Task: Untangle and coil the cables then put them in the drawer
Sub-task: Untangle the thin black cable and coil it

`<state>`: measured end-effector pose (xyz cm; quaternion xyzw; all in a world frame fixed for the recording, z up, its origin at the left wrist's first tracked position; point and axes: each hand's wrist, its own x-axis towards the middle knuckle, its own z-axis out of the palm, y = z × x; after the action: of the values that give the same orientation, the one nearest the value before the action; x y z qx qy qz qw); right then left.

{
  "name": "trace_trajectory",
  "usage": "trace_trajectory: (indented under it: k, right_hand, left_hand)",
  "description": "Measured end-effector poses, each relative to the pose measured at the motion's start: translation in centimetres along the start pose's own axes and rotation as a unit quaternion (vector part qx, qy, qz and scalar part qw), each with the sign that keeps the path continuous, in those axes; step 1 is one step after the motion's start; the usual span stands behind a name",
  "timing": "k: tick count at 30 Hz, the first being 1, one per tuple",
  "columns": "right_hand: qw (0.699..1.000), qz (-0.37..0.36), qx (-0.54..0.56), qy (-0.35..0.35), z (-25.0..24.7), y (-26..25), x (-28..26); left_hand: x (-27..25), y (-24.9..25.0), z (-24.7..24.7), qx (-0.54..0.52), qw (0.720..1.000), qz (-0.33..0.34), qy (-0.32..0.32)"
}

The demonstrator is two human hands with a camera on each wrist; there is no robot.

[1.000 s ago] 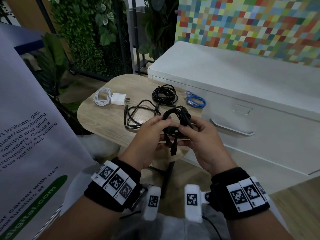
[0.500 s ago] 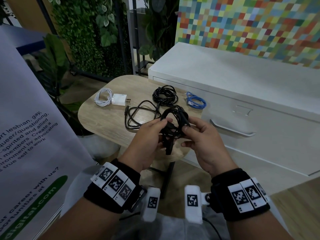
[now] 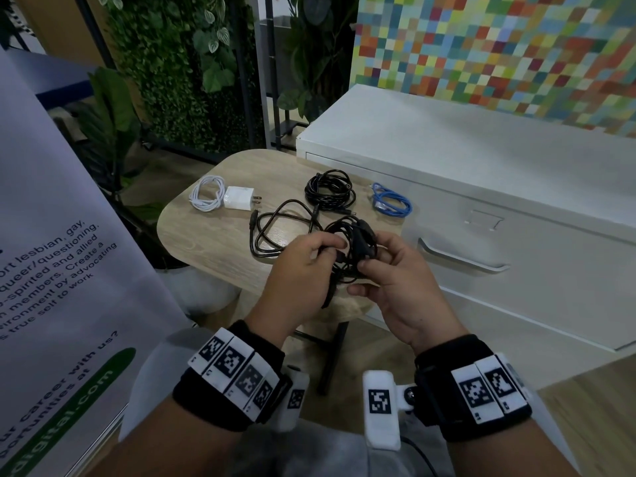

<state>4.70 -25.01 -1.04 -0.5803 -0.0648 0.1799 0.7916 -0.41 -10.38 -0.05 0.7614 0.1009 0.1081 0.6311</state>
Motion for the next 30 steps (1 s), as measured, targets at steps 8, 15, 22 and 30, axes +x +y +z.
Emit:
trace_trajectory:
  k: [8,15,22,30]
  right_hand:
    - [1.0,0.018,-0.012,0.009,-0.5,-0.5,-0.1]
    - [0.986,-0.029,-0.163,0.01,0.3,-1.1,-0.1]
    - [0.988,-0.017,-0.15,0.045,0.8,-0.9,0.0]
    - [0.993,-0.023,-0.052,0.102,0.6,-0.3,0.5]
  left_hand:
    - [0.2,-0.3,-1.2,0.118,0.988,0.006,-0.095]
    - [0.1,-0.6,-0.7,0.132,0.988,0.007,-0.079]
    - [0.1,-0.8,-0.6,0.088,0.993,0.02,-0.073]
    - [0.4,-1.4,-0.7,0.192,0.973,0.121,0.044]
